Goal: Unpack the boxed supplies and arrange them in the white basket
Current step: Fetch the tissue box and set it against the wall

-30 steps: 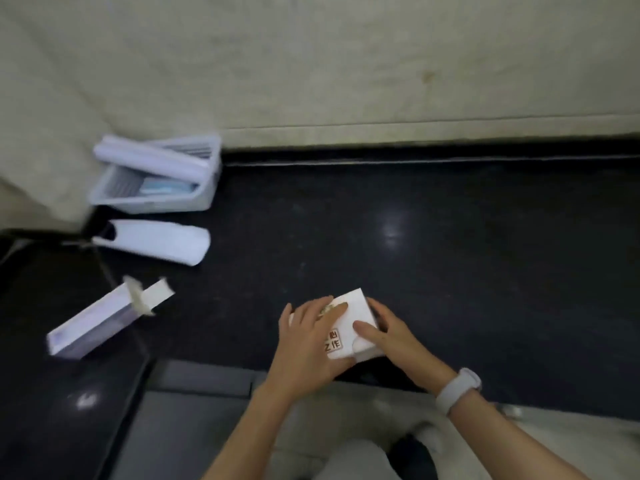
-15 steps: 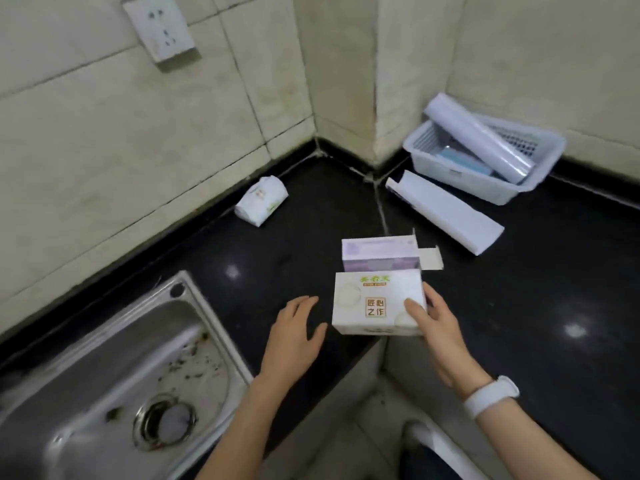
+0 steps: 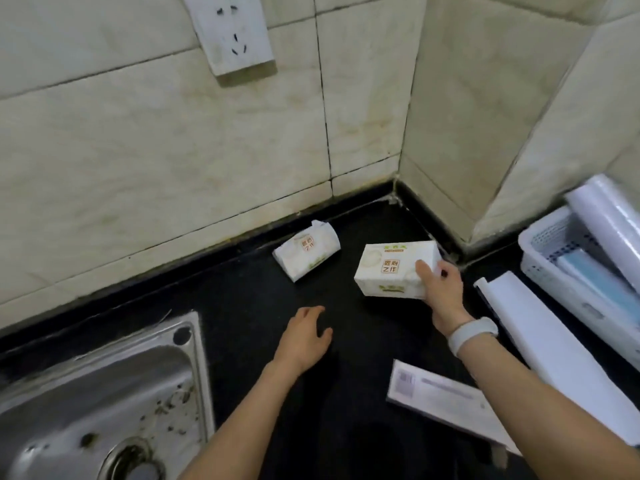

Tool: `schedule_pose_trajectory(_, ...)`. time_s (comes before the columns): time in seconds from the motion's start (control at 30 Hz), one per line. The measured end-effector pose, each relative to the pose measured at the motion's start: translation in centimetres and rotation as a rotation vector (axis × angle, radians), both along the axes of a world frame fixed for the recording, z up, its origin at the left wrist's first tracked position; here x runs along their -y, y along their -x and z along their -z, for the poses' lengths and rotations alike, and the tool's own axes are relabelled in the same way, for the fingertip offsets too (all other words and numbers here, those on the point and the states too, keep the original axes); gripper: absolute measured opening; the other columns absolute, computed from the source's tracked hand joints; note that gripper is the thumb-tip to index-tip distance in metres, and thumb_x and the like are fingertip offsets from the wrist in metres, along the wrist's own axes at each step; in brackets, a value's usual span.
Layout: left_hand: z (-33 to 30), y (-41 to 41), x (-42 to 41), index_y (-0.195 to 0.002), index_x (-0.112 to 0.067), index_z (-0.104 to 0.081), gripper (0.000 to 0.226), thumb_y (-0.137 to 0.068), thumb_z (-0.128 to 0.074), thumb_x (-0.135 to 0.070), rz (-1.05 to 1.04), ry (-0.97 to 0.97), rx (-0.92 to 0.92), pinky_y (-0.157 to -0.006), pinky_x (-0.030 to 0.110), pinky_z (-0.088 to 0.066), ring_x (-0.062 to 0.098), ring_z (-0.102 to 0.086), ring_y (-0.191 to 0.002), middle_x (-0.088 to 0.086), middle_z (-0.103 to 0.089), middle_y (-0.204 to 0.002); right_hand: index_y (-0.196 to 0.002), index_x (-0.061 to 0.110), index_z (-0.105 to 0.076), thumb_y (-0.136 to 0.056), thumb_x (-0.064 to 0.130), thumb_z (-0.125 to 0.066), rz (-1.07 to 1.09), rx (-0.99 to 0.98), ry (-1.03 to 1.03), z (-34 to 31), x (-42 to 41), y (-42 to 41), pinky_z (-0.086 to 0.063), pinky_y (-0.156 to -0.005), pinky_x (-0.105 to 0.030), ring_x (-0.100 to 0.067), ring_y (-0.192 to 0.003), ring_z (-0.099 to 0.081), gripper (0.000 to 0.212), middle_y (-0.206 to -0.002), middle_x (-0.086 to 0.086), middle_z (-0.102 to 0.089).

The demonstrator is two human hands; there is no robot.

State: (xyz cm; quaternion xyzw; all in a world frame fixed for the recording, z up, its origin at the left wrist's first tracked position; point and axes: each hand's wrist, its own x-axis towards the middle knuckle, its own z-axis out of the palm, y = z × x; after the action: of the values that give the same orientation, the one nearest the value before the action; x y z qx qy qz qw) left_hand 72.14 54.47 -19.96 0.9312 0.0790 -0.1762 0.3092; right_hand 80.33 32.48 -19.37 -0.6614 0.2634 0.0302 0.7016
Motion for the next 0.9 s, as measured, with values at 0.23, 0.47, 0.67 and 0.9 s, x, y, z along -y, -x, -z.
schedule_pose_trajectory(0.23,3.4,-7.2,2.1,-0.144,-0.027,-0.017,0.065,-0.089,-0.05,-0.037,0.115,-0.188,-0.155,-0.112,0.054,-0.017,0.03,-0.007,-0.142,0.006,-0.007,-0.156,-0.139,0.008,-0.029,-0.091,0.019,-0.049,-0.114,0.019,0.218,2.2,-0.9,-8.3,-0.031,-0.112,-0.042,-0.029,-0.13,-0.039,0.054,-0.147,-0.016,-0.033)
schedule_pose_trajectory(0.47,7.1,-8.1,3.1,-0.145,-0.032,-0.002,0.076,-0.086,-0.043,-0.056,0.201,-0.344,-0.094,-0.112,0.057,0.004,0.029,0.014,-0.143,0.006,0.012,-0.157,-0.144,0.014,-0.014,-0.088,0.009,-0.055,-0.324,0.1,0.491,4.9,-3.6,-8.6,-0.017,-0.106,-0.014,-0.032,-0.139,-0.019,0.07,-0.153,-0.022,0.005)
schedule_pose_trajectory(0.67,7.4,-8.1,1.7,-0.143,-0.031,-0.02,0.063,-0.088,-0.046,-0.046,0.128,-0.224,-0.002,-0.114,0.048,-0.002,0.02,0.001,-0.144,0.0,-0.005,-0.158,-0.145,0.017,-0.009,-0.087,0.014,-0.058,-0.48,0.12,0.687,4.8,-7.4,-12.7,-0.021,-0.106,-0.022,-0.032,-0.138,-0.022,0.076,-0.153,-0.021,0.015)
schedule_pose_trajectory(0.9,5.2,-8.9,-1.1,-0.09,-0.02,-0.051,0.012,-0.084,-0.061,-0.02,-0.605,0.156,0.311,-0.071,0.021,-0.042,0.011,-0.055,-0.084,0.005,-0.055,-0.1,-0.144,0.027,0.003,-0.087,0.028,-0.056,-0.545,0.025,0.731,4.4,-8.9,-13.6,-0.037,-0.104,-0.049,-0.041,-0.133,-0.03,0.082,-0.153,-0.019,0.012)
